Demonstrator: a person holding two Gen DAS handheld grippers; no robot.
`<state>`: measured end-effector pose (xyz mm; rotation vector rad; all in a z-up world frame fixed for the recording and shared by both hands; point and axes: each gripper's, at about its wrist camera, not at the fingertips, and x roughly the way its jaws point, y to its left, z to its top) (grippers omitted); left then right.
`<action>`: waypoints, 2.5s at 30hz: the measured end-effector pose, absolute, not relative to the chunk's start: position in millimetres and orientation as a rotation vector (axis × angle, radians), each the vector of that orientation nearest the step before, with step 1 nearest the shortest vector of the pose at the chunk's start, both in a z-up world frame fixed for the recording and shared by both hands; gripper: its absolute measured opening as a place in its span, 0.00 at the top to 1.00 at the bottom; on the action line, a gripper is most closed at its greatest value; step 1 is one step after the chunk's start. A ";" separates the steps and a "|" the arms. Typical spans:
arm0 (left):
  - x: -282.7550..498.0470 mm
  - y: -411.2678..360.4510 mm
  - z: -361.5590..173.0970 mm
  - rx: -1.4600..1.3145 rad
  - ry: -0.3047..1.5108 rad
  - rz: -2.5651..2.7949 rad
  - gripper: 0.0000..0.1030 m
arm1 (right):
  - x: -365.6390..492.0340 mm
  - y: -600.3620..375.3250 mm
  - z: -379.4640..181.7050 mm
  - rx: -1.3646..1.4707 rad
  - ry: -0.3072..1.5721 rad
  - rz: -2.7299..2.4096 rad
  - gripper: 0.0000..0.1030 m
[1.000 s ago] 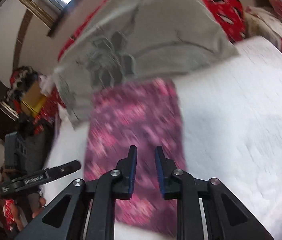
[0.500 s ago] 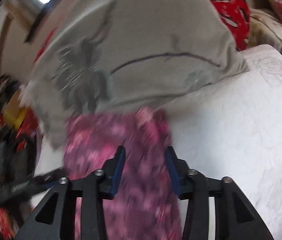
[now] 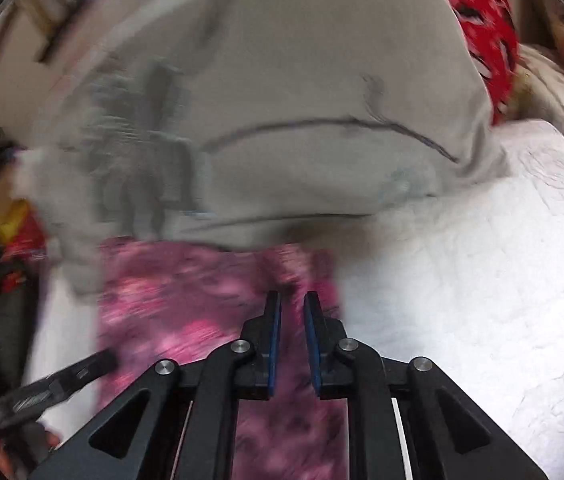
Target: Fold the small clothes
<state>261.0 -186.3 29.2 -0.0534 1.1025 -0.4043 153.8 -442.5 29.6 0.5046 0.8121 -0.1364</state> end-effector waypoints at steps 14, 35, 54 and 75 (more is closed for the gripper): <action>227.1 -204.8 20.1 0.034 1.114 -0.348 0.31 | 87.9 -405.0 21.2 0.444 0.846 -0.009 0.82; 211.4 -160.6 31.8 -0.155 1.175 -0.428 0.29 | 82.0 -418.5 29.1 0.477 0.847 -0.067 0.72; 265.0 -148.8 -6.9 -0.337 1.354 -0.568 0.27 | 100.7 -480.4 -6.4 0.717 0.895 -0.070 0.58; 248.1 -180.7 -17.2 -0.461 1.445 -0.614 0.35 | 100.3 -440.8 -28.4 0.769 0.908 0.014 0.71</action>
